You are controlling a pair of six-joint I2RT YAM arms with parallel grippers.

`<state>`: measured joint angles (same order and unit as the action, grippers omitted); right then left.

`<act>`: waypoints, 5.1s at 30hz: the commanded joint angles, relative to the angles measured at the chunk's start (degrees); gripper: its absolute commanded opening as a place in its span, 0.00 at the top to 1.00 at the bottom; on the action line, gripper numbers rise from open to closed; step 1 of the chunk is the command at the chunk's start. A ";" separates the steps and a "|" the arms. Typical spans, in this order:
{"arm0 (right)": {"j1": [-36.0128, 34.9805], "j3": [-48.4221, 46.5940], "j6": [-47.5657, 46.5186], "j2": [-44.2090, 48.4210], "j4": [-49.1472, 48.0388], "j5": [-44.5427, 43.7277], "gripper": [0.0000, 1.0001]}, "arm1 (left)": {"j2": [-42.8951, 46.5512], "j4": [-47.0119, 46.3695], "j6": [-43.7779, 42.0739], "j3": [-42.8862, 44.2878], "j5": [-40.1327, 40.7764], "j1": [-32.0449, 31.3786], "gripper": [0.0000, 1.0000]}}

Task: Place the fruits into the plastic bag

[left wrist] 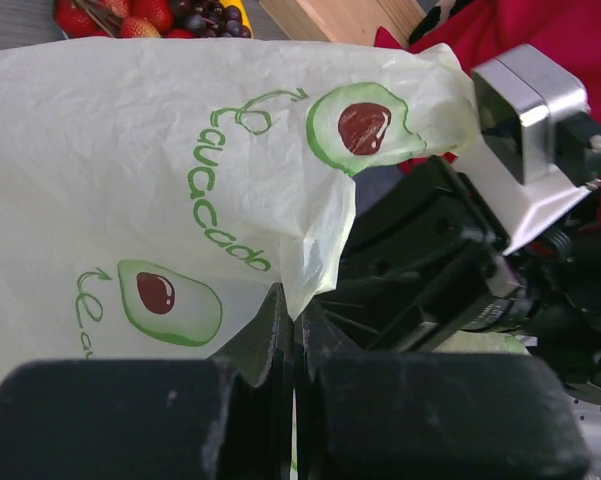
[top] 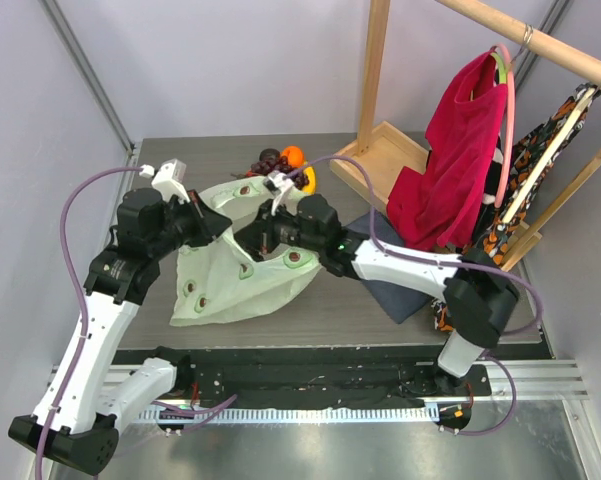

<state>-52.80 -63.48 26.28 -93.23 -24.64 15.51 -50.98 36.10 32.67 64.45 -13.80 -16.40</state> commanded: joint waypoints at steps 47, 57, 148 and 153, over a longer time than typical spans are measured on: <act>-3.54 1.96 -13.09 10.52 1.18 -17.35 0.27 | 2.12 -0.77 -15.44 -13.29 27.16 1.29 1.00; 2.94 -9.70 -16.71 5.27 18.12 -24.22 0.28 | 2.73 2.14 -15.79 -13.20 39.11 1.29 1.00; 20.89 -51.39 -12.75 -34.57 15.68 -10.67 0.99 | 1.50 -0.06 -16.14 -13.56 32.44 2.34 1.00; 20.80 -50.16 -12.22 -32.28 13.66 -10.06 0.99 | 1.50 0.03 -16.14 -13.64 32.17 2.43 1.00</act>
<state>-32.01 -113.71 12.78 -132.97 -4.38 4.25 -49.91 38.00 17.28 50.74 18.98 -14.48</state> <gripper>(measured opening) 0.095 0.011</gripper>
